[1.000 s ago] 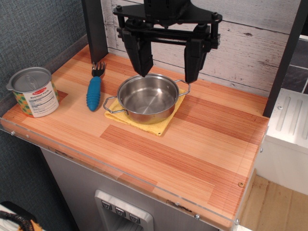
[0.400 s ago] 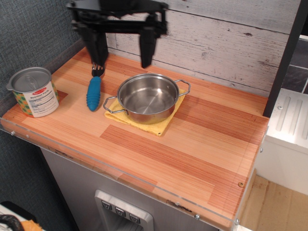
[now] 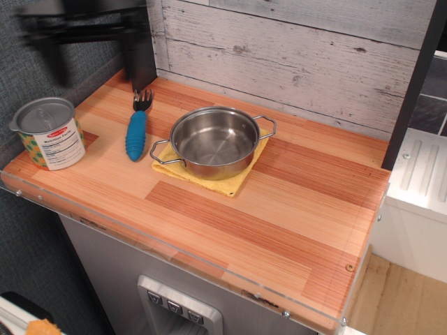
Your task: Move the can to the right of the pot
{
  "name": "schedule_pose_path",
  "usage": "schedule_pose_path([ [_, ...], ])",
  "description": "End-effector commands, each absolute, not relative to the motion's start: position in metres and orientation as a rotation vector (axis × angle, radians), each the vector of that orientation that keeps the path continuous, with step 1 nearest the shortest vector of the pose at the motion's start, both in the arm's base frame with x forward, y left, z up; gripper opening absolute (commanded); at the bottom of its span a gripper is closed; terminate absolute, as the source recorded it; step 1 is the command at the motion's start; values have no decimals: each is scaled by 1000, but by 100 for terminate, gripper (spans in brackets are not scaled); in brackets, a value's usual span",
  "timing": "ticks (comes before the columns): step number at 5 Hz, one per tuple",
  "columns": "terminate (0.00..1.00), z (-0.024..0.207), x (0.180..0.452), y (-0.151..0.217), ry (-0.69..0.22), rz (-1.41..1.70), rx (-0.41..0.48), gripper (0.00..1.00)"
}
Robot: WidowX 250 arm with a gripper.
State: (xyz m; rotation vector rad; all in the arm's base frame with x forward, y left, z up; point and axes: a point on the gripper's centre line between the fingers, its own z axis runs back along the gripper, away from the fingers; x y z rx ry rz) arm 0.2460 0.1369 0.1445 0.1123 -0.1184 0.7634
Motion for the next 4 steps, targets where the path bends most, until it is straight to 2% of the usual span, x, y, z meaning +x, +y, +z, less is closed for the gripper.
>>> schedule_pose_path([
  [1, 0, 145, 254, 200, -261, 855, 239, 100],
  [2, 0, 144, 267, 226, -304, 840, 234, 100],
  [3, 0, 140, 274, 247, -328, 786, 268, 100],
  [4, 0, 126, 275, 259, -353, 791, 281, 100],
])
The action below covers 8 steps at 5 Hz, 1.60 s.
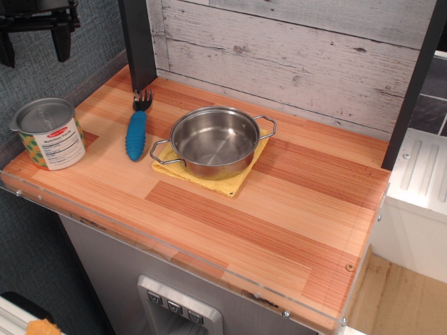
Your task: Move the can to the right of the pot
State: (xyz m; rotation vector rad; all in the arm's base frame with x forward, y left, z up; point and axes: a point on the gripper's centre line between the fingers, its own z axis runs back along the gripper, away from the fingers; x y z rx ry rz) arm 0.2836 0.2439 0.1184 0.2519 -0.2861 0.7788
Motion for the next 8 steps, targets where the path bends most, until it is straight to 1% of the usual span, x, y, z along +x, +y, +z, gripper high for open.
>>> schedule_pose_path([
  [1, 0, 112, 278, 260, -379, 847, 285, 100],
  [3, 0, 90, 270, 258, -352, 937, 290, 100],
  [4, 0, 85, 262, 256, -327, 1011, 287, 100],
  [5, 0, 80, 255, 257, -291, 1194, 256, 100],
  [6, 0, 81, 251, 252, -300, 1338, 210, 100],
  [7, 0, 86, 252, 241, -272, 1383, 220, 100],
  [8, 0, 90, 254, 227, -245, 1374, 182, 100],
])
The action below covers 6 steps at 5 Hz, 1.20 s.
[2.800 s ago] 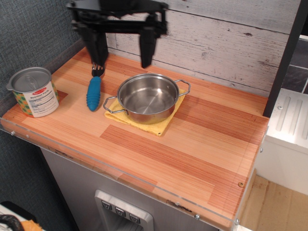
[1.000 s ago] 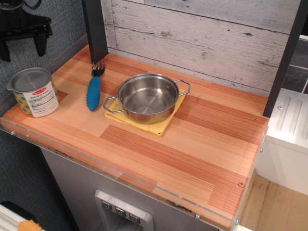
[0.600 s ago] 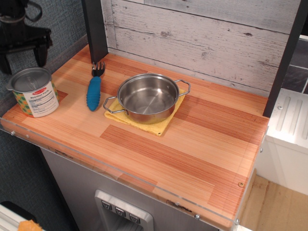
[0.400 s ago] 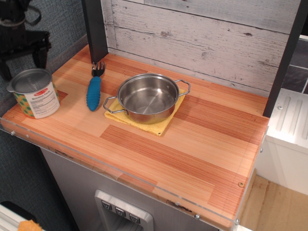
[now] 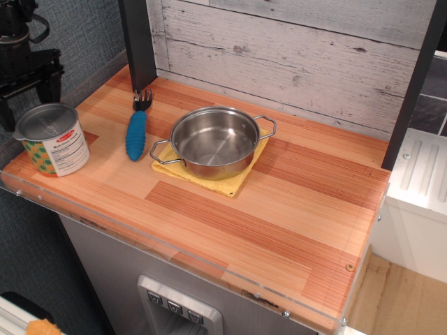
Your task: Move the can to the right of the pot
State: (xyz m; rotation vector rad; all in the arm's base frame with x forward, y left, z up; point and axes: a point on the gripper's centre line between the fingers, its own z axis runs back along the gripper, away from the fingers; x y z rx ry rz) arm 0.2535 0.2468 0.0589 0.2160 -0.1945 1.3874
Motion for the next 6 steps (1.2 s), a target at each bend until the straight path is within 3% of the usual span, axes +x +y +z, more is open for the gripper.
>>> schedule_pose_path([
  [1, 0, 86, 253, 215, -214, 1341, 153, 100],
  [6, 0, 70, 245, 131, -138, 1174, 115, 100],
])
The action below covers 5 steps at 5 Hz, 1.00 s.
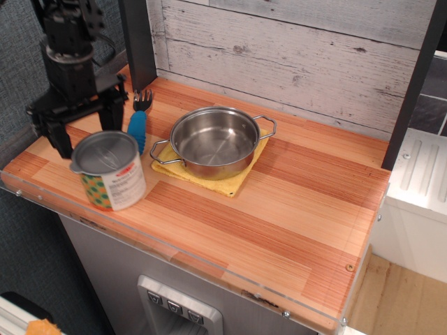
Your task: Move the can to the right of the pot
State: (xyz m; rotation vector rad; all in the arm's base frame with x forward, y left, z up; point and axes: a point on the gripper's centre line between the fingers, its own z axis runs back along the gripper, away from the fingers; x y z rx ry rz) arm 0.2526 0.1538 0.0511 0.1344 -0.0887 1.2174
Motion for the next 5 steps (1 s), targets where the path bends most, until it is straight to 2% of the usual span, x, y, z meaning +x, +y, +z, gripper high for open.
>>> schedule_pose_path([
  [1, 0, 70, 246, 114, -146, 1156, 115, 100],
  [2, 0, 74, 244, 100, -166, 1162, 120, 100],
  [3, 0, 75, 245, 86, -168, 1180, 78, 100],
  [5, 0, 75, 247, 54, -201, 1170, 98, 100],
])
